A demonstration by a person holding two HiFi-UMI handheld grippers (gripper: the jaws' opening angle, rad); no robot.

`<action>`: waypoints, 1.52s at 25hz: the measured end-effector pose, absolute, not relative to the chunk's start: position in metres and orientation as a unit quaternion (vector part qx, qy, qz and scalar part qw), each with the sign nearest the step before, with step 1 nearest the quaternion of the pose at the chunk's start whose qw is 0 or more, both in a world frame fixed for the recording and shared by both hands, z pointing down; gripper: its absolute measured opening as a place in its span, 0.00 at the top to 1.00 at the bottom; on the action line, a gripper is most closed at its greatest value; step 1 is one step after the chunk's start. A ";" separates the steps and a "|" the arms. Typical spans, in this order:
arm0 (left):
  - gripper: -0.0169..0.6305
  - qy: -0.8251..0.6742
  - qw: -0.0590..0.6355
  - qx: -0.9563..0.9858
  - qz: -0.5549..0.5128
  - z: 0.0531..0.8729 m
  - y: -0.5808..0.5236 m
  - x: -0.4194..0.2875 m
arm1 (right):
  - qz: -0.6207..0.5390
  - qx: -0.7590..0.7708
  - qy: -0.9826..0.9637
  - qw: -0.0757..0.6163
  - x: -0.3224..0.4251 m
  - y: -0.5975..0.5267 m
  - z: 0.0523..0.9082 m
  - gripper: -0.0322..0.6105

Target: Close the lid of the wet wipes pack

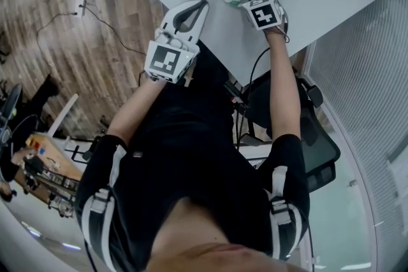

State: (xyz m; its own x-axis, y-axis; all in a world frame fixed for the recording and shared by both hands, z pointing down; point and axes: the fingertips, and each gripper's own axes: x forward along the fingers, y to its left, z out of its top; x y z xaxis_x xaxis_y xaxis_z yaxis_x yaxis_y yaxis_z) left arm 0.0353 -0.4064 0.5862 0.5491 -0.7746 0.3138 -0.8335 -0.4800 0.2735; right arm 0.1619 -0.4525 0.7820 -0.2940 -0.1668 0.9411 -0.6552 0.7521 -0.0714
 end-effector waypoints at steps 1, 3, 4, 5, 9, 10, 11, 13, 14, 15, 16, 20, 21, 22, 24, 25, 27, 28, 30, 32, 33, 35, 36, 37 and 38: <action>0.94 -0.468 0.197 0.859 0.072 0.584 -0.404 0.036 | 0.232 0.268 -0.771 0.528 0.163 -0.452 0.784 0.66; 0.94 -0.467 0.190 0.861 0.067 0.566 -0.392 0.031 | 0.236 0.276 -0.773 0.520 0.162 -0.445 0.771 0.66; 0.94 -0.467 0.187 0.862 0.063 0.547 -0.384 0.025 | 0.233 0.288 -0.775 0.512 0.158 -0.439 0.752 0.66; 0.94 -0.468 0.185 0.862 0.058 0.526 -0.375 0.017 | 0.226 0.308 -0.778 0.498 0.154 -0.433 0.726 0.66; 0.94 -0.469 0.168 0.866 0.044 0.498 -0.350 0.009 | 0.198 0.419 -0.792 0.397 0.157 -0.413 0.656 0.68; 0.94 -0.466 0.161 0.869 0.039 0.492 -0.341 0.008 | 0.189 0.450 -0.793 0.365 0.160 -0.403 0.636 0.69; 0.94 -0.461 0.151 0.874 0.033 0.481 -0.331 0.006 | 0.178 0.482 -0.791 0.333 0.163 -0.391 0.610 0.69; 0.94 -0.449 0.132 0.883 0.019 0.454 -0.310 0.002 | 0.155 0.541 -0.782 0.267 0.172 -0.364 0.556 0.69; 0.94 -0.445 0.125 0.887 0.014 0.443 -0.298 0.000 | 0.150 0.564 -0.777 0.235 0.176 -0.346 0.533 0.70; 0.94 -0.443 0.121 0.888 0.011 0.435 -0.286 -0.001 | 0.150 0.582 -0.773 0.204 0.179 -0.328 0.515 0.70; 0.94 -0.440 0.118 0.890 0.009 0.429 -0.274 -0.003 | 0.151 0.595 -0.769 0.175 0.182 -0.309 0.500 0.72; 0.94 -0.432 0.108 0.895 0.007 0.416 -0.238 -0.010 | 0.143 0.632 -0.756 0.097 0.185 -0.243 0.456 0.84; 0.94 -0.434 0.107 0.895 0.010 0.412 -0.231 -0.012 | 0.139 0.637 -0.753 0.086 0.184 -0.228 0.447 0.86; 0.94 -0.435 0.106 0.894 0.013 0.409 -0.223 -0.014 | 0.137 0.641 -0.752 0.078 0.182 -0.214 0.439 0.87; 0.94 -0.433 0.104 0.895 0.012 0.400 -0.209 -0.013 | 0.133 0.644 -0.750 0.064 0.179 -0.190 0.424 0.88; 0.94 -0.433 0.103 0.896 0.012 0.395 -0.204 -0.011 | 0.132 0.646 -0.750 0.058 0.178 -0.180 0.418 0.88; 0.94 -0.438 0.101 0.893 0.015 0.388 -0.194 -0.010 | 0.128 0.646 -0.751 0.047 0.176 -0.162 0.407 0.89; 0.94 -0.441 0.101 0.892 0.014 0.385 -0.189 -0.008 | 0.127 0.645 -0.752 0.043 0.175 -0.154 0.403 0.89; 0.94 -0.441 0.096 0.892 0.008 0.382 -0.181 -0.003 | 0.127 0.640 -0.757 0.037 0.173 -0.141 0.398 0.89; 0.94 -0.440 0.093 0.893 0.006 0.383 -0.175 0.003 | 0.130 0.631 -0.764 0.037 0.171 -0.132 0.398 0.90; 0.94 -0.442 0.096 0.892 0.008 0.384 -0.172 0.005 | 0.131 0.626 -0.768 0.038 0.170 -0.128 0.399 0.90; 0.94 -0.445 0.101 0.890 0.009 0.387 -0.168 0.010 | 0.130 0.618 -0.774 0.041 0.170 -0.122 0.401 0.90; 0.94 -0.447 0.103 0.889 0.010 0.388 -0.166 0.013 | 0.129 0.616 -0.776 0.043 0.171 -0.121 0.403 0.90; 0.94 -0.449 0.104 0.888 0.011 0.388 -0.165 0.017 | 0.128 0.615 -0.777 0.045 0.173 -0.120 0.403 0.90; 0.94 -0.449 0.104 0.887 0.010 0.389 -0.163 0.020 | 0.128 0.614 -0.777 0.046 0.175 -0.119 0.404 0.90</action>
State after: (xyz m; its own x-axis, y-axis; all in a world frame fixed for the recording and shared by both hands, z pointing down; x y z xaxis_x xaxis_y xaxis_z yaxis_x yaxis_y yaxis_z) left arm 0.0201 -0.1632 0.3886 0.5960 -0.7953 0.1111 -0.7995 -0.5747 0.1749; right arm 0.1751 -0.1188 0.4038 -0.2412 -0.9432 0.2285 -0.9666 0.2125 -0.1433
